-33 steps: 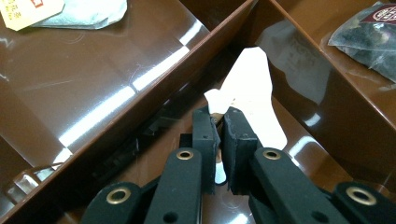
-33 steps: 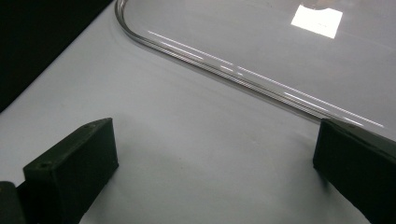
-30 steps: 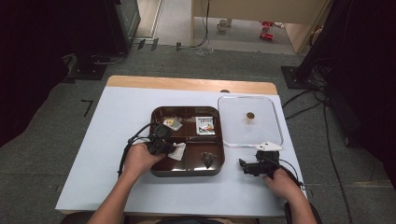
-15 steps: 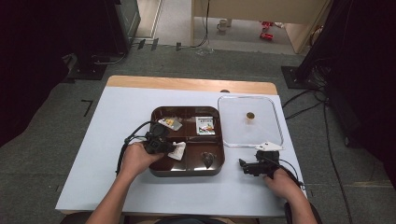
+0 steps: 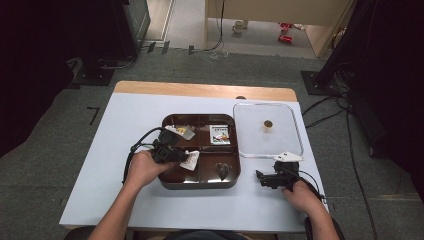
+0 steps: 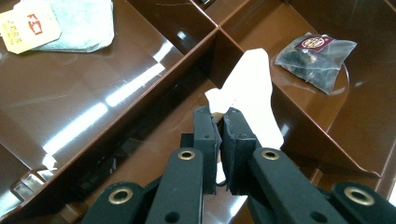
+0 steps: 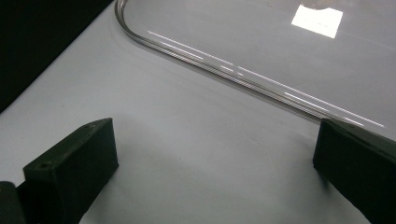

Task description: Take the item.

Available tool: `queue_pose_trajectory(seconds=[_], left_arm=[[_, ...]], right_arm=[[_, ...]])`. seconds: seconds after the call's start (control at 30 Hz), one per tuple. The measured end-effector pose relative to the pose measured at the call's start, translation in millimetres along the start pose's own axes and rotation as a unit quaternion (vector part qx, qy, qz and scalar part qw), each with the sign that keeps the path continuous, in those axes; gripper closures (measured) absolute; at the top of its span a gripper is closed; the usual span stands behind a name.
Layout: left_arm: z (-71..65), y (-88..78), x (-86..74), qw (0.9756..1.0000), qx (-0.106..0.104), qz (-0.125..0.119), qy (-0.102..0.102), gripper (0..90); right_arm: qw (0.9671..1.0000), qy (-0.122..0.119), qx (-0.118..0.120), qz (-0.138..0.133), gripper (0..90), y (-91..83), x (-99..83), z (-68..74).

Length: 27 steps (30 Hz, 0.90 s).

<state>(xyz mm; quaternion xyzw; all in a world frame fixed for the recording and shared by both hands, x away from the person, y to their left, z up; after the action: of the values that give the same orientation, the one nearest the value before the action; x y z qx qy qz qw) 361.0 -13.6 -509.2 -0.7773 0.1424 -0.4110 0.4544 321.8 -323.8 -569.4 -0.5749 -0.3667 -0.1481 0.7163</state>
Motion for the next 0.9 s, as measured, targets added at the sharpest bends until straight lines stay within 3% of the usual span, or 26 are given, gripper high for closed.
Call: queue_pose_trajectory(seconds=[0.4, 0.9], left_arm=[[-0.5, -12.4, 4.6, 0.9997, -0.017, -0.015, -0.005, 86.5], [0.5, -36.2, 12.5, 0.9990, -0.010, -0.044, -0.001, 86.5]], right_arm=[[1.0000, 0.000, 0.001, -0.001, 0.0, 0.0, 0.1, -0.4], [1.0000, -0.001, 0.000, -0.001, 0.0, 0.0, 0.0, 0.0]])
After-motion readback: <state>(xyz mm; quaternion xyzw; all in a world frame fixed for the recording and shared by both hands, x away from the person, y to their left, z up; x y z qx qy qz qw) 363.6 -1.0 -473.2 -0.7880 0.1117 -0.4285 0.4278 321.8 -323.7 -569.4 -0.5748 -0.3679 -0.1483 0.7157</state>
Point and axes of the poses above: each handheld gripper's, and its own axes: y roughly forward along the jaws, x roughly out of its top, z roughly to its left, the point moved 9 cm from there along y, roughly forward along the jaws, and after that the axes turned 3 degrees about y, right-handed, at the moved point
